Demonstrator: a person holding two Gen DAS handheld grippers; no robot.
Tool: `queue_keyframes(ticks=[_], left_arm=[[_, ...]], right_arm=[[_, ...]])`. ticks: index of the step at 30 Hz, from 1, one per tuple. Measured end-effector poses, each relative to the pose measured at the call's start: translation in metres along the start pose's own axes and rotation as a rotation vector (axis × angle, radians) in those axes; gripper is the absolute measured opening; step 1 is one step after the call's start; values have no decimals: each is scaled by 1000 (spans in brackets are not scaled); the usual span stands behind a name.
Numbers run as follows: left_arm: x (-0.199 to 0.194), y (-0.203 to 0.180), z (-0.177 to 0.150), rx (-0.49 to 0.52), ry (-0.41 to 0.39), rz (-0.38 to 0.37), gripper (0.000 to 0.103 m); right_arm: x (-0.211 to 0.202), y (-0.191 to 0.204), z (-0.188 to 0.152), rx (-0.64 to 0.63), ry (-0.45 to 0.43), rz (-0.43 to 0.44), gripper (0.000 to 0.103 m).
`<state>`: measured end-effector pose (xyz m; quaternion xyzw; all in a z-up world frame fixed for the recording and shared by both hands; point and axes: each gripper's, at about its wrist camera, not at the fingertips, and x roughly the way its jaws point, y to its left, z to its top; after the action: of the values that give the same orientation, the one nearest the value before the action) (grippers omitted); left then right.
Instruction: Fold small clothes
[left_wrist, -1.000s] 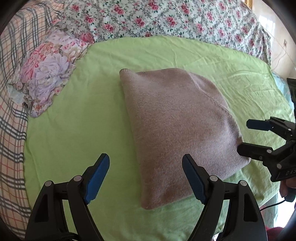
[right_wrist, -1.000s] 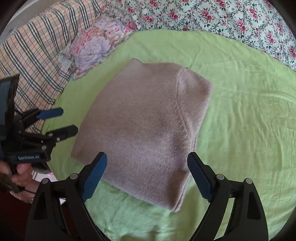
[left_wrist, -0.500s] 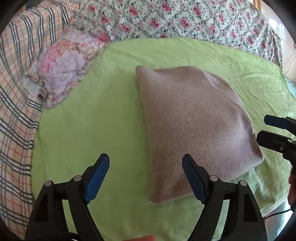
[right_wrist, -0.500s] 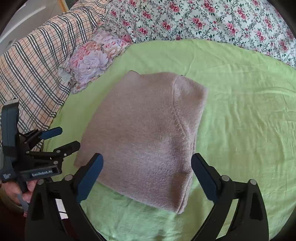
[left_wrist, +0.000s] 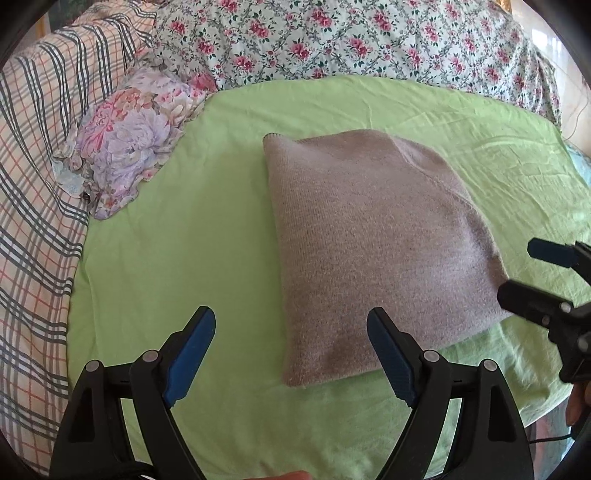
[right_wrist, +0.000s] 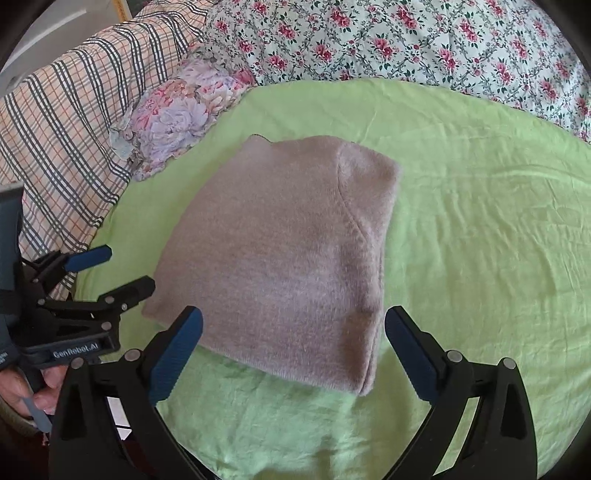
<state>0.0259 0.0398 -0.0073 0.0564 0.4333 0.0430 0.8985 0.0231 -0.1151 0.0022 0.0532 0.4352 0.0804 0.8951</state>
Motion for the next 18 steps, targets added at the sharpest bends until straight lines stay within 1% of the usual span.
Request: queue_keyframes(ticks=[6,18], left_arm=[[-1,1,5,-18,-20,9,86],[10,4,13,-12,-16,8,89]], right_arm=[[-2,-7,-1,16,-17,-12,99],[2,-7,2,13,-20,-15,99]])
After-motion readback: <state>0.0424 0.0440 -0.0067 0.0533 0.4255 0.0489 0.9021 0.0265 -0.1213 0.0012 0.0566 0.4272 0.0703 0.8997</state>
